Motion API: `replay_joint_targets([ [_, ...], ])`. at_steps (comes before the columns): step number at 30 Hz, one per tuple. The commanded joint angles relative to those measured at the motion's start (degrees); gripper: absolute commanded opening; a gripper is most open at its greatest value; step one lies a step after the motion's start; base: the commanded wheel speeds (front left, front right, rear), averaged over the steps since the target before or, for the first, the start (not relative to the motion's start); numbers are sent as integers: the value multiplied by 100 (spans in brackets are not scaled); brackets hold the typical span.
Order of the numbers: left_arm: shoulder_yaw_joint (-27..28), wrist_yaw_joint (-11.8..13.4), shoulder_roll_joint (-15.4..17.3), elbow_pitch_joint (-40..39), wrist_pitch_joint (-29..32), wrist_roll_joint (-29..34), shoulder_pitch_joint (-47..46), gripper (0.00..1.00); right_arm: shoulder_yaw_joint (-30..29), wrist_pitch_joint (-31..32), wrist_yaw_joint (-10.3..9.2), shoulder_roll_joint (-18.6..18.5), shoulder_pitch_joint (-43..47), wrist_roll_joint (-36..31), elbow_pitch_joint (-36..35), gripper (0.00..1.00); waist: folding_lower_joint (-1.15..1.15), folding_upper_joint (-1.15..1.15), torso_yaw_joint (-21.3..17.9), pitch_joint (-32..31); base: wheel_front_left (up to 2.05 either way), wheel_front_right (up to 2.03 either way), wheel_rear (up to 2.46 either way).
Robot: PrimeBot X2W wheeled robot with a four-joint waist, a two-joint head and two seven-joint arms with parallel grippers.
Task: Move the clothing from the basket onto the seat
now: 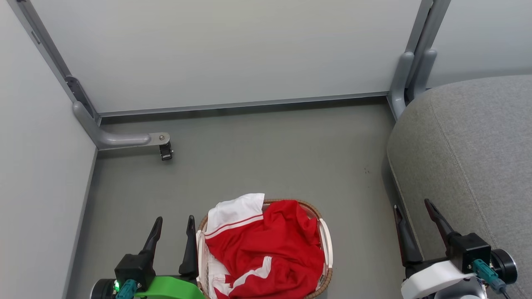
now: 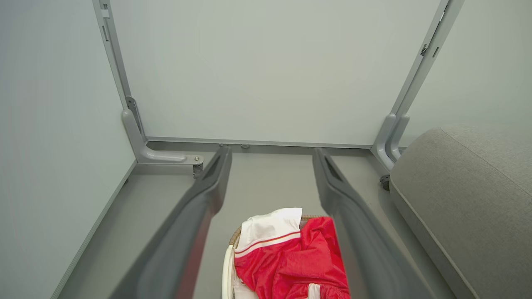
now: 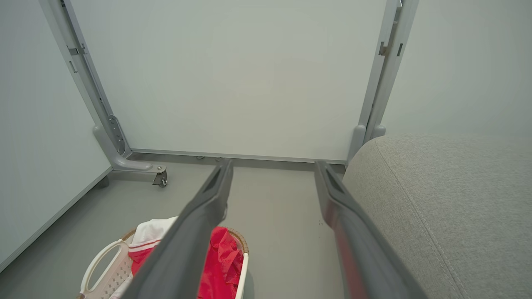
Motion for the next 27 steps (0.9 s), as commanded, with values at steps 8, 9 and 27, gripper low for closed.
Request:
replay_joint_targets([
  [8,1,4,35,36,-14,-14,74,100,-15,-28,0,-35,79,-5,4,100,0,0,-1,-3,0,0,0],
  [9,1,5,35,39,-14,-16,73,100,-16,-28,0,-35,79,-5,5,100,0,0,-1,-3,0,0,0],
  [27,-49,-45,34,-26,-14,74,-127,100,-86,-27,0,-35,-70,-5,-198,100,0,0,10,265,0,0,0],
])
